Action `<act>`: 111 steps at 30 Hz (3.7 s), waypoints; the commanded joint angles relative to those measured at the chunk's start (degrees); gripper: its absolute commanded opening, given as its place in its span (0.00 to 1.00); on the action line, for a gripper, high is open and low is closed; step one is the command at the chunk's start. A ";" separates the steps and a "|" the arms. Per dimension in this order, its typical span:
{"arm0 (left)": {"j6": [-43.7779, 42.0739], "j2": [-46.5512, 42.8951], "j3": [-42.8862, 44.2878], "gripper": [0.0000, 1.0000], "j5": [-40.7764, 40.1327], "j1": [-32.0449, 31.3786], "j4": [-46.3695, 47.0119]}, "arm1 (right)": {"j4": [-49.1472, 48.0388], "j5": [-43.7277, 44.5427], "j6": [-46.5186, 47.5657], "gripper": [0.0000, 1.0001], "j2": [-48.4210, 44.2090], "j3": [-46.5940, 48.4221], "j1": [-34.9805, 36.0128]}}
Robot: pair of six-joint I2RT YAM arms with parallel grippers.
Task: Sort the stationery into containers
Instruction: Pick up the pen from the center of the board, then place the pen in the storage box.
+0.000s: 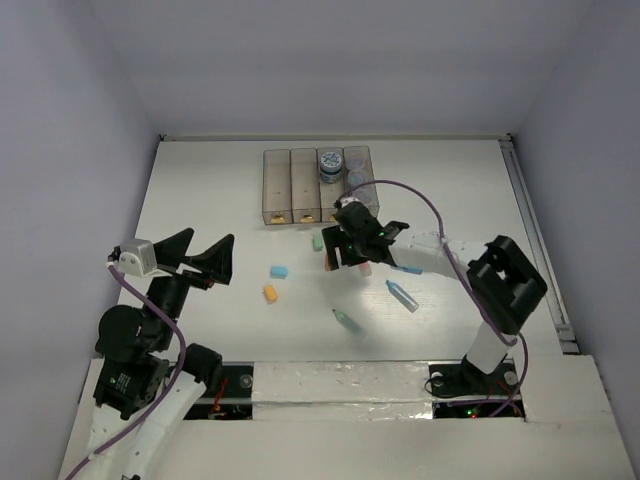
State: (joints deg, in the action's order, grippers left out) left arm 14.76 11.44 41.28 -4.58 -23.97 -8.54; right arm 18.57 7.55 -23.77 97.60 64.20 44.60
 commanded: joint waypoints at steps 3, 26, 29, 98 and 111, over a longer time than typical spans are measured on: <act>-0.70 0.51 1.26 0.99 -0.25 -0.29 1.86 | -2.66 2.38 2.41 0.78 6.98 6.10 1.37; -0.88 0.86 1.35 0.99 -0.08 -0.29 1.94 | 2.97 9.50 2.58 0.28 7.89 9.36 2.95; -0.88 0.86 1.35 0.99 0.01 -0.29 1.94 | 0.60 5.29 4.16 0.27 6.11 10.67 2.95; -1.05 3.32 1.26 0.99 0.54 0.24 2.38 | -11.09 9.67 2.76 0.75 26.95 44.44 -5.40; -1.05 0.78 1.44 0.99 0.36 -0.38 2.21 | -3.99 17.23 6.56 0.55 -6.94 2.35 -8.82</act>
State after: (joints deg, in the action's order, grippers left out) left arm 14.35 13.26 41.28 -4.58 -23.97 -8.86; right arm 10.00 21.08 -16.01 97.51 72.69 37.45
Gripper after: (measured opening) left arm 0.989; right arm 0.556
